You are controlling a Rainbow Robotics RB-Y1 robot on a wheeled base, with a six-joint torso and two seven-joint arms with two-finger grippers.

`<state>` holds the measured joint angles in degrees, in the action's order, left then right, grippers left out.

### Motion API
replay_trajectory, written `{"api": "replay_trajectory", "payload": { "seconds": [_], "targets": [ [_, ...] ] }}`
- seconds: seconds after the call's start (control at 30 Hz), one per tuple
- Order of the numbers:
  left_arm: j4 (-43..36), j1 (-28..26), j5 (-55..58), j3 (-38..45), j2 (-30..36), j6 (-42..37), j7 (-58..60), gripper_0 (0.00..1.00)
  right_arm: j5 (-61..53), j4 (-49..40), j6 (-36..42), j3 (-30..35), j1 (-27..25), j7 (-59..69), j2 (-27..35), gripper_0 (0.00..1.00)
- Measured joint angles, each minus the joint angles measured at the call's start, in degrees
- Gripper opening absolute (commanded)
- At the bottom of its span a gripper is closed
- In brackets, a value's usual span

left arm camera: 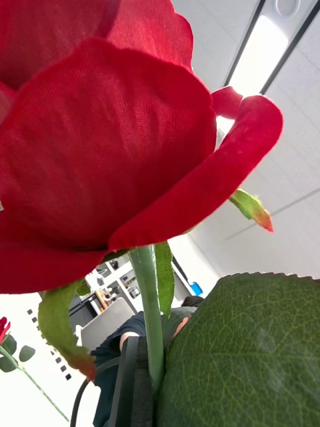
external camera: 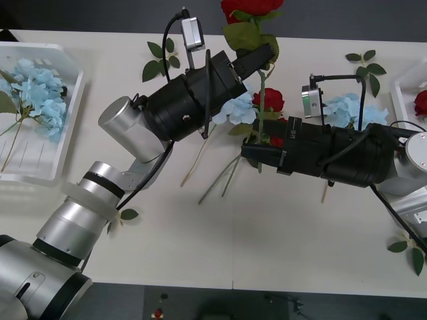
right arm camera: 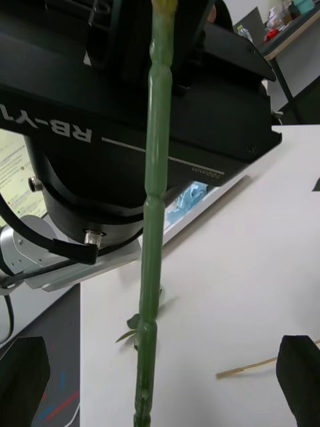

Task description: Put the red flowers into the right box and the blue flowers into the left box

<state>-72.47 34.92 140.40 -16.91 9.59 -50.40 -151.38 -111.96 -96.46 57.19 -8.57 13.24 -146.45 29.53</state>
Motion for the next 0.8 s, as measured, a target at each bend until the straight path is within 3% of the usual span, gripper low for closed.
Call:
{"api": "replay_trajectory", "payload": {
  "seconds": [0.03, 0.07, 0.13, 0.73, 0.8],
  "targets": [
    [0.00, 0.00, -0.08, 0.00, 0.00, 0.12, 0.00, 0.00, -0.51, 0.00, -0.65, -0.22, 0.00, 0.00, 0.00, 0.72],
    [0.00, 0.00, -0.11, 0.00, 0.00, 0.26, 0.00, 0.00, -1.06, 0.00, -1.59, -0.63, 0.00, 0.00, 0.00, 0.62],
    [0.00, 0.00, -0.11, 0.00, 0.00, 0.36, 0.00, 0.00, -2.08, 0.00, -3.06, -1.78, 0.00, 0.00, 0.00, 0.00],
    [0.00, 0.00, -0.11, 0.00, 0.00, 0.54, 0.00, 0.01, -2.24, 0.00, -3.45, -3.37, 0.00, 0.00, 0.00, 0.00],
    [0.00, 0.00, -0.11, 0.00, 0.00, 0.56, 0.00, 0.13, -2.24, 0.00, -3.47, -3.37, 0.00, 0.00, 0.00, 0.00]
  ]
}}
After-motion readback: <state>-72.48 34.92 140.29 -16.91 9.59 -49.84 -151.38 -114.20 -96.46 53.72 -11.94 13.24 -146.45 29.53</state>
